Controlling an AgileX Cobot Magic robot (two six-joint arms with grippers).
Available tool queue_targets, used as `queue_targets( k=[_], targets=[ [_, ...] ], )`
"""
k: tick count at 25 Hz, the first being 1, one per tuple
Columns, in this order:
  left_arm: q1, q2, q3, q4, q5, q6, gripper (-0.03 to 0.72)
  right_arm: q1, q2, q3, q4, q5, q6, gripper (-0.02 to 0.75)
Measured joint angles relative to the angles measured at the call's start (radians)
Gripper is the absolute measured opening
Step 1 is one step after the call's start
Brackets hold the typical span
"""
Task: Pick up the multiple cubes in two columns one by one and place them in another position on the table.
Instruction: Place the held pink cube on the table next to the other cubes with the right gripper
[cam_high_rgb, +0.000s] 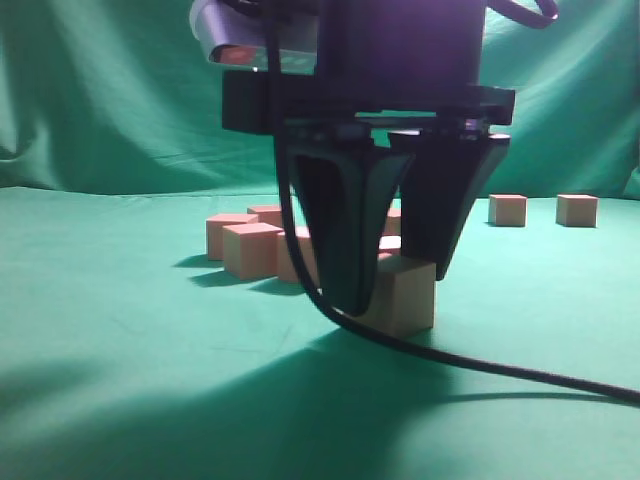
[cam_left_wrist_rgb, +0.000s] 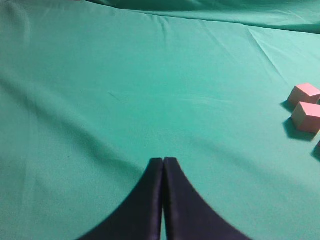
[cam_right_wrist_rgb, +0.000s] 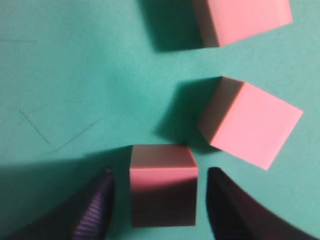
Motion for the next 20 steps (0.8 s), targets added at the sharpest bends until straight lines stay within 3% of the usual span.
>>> queue_targets(
  k=[5, 14, 20],
  targets=[
    [0.000, 0.000, 0.000, 0.000, 0.000, 0.000, 0.000, 0.000, 0.000, 0.000, 0.022, 0.023, 0.000, 0.549],
    [0.000, 0.000, 0.000, 0.000, 0.000, 0.000, 0.000, 0.000, -0.052, -0.045, 0.026, 0.226, 0.000, 0.559],
    [0.000, 0.000, 0.000, 0.000, 0.000, 0.000, 0.000, 0.000, -0.182, -0.137, -0.132, 0.260, 0.083, 0.559]
  ],
)
